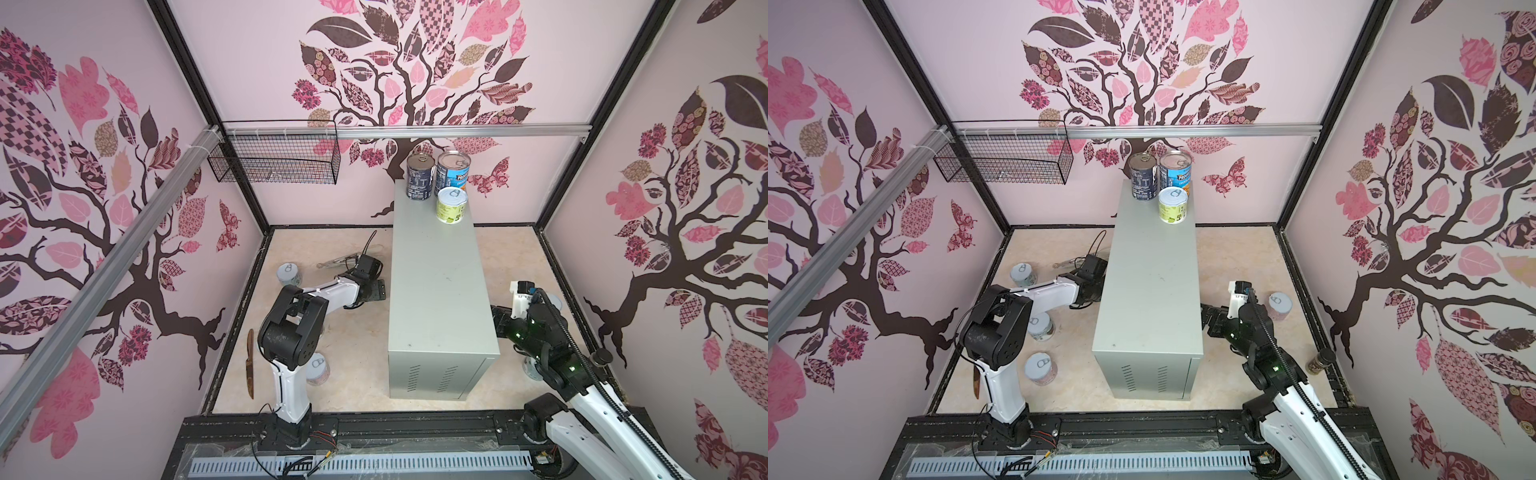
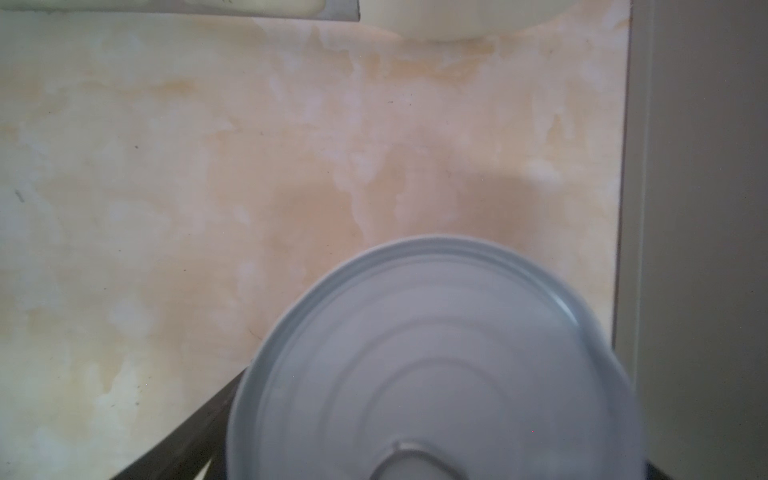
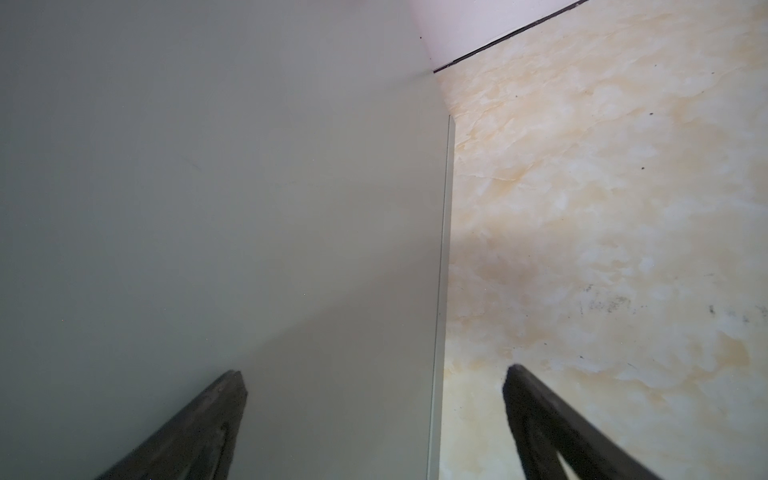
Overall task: Place and organize the canned foods onto the counter
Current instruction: 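Close the left gripper on the small yellow can, then lift the yellow can with the left gripper up over the cabinet top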
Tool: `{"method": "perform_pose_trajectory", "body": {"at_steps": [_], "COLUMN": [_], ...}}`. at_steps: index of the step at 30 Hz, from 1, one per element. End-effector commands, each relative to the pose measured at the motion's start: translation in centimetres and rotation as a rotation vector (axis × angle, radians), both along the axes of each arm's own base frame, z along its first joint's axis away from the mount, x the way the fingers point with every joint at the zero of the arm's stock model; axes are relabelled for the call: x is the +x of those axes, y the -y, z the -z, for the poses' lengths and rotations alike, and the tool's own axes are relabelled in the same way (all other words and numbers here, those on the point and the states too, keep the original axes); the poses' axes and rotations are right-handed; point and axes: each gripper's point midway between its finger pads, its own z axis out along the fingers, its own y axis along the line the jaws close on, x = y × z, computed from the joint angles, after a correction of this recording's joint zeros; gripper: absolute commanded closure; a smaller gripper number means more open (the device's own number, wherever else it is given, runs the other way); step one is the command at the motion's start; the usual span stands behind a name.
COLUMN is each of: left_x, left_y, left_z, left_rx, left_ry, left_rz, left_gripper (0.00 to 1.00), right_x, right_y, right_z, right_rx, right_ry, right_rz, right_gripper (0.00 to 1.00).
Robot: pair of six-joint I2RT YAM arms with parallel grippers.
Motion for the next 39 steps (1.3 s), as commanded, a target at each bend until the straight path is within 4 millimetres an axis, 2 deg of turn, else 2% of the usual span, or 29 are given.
{"method": "perform_pose_trajectory", "body": {"at_steps": [1, 5, 12, 18, 21, 28, 39], "left_x": [2.5, 2.9, 3.2, 2.7, 2.4, 1.3, -2.6], "left_y": [0.6, 0.7, 0.6, 0.3, 0.1, -0.3, -1.4], "left_z": [-1.7, -1.5, -2.1, -3.3, -5.0, -10.4, -19.2], "left_rx": [-0.001, 0.021, 0.071, 0.075, 0.064, 0.029, -0.049], "left_ry": [0.075, 0.063, 0.061, 0.071, 0.092, 0.163, 0.288], "left_rz": [0.002, 0.011, 0.030, 0.029, 0.021, 0.026, 0.063], "left_gripper": [0.07, 0.13, 0.34, 0.41, 0.40, 0.40, 0.40], "right_x": [0.0, 0.0, 0.0, -0.2, -0.3, -0.8, -2.4], "right_y": [-0.4, -0.4, -0.2, -0.1, -0.1, -0.3, 0.7], "right_z": [-0.4, -1.0, -1.9, -2.5, -3.1, -4.8, -8.6], "right_rx": [-0.003, -0.005, -0.002, 0.006, 0.012, 0.027, 0.039], "right_ry": [0.018, 0.022, 0.041, 0.051, 0.059, 0.078, 0.144], "right_rz": [-0.019, -0.020, -0.009, -0.009, -0.011, -0.028, -0.014], "right_gripper": [0.00, 0.00, 0.00, 0.00, 0.00, 0.00, 0.00]}}
